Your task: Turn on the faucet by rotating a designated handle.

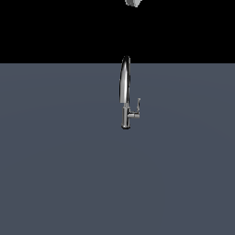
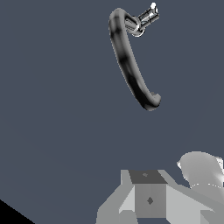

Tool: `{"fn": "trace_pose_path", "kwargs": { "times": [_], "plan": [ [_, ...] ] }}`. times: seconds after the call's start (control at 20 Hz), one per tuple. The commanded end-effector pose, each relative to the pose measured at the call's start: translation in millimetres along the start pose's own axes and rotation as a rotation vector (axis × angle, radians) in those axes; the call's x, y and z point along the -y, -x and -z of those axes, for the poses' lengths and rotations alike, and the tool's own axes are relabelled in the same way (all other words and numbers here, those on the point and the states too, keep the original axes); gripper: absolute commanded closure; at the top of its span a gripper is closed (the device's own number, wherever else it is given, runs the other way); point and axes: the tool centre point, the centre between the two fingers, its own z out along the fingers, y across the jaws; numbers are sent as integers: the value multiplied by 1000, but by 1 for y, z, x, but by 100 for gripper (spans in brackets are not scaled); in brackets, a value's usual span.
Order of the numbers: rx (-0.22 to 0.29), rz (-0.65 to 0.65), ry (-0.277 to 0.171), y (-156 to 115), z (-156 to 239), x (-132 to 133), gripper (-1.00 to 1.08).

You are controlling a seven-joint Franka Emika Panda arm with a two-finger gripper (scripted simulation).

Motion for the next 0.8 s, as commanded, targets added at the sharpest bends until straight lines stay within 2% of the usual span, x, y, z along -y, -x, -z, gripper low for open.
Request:
{"fn": "trace_pose_path", "kwargs": {
  "times": [0.0,0.75],
  "plan": [
    [35,-37,-38,-17,-1,1,108],
    [258,-274,-282,-123,-24,-3,108]
  ]
}}
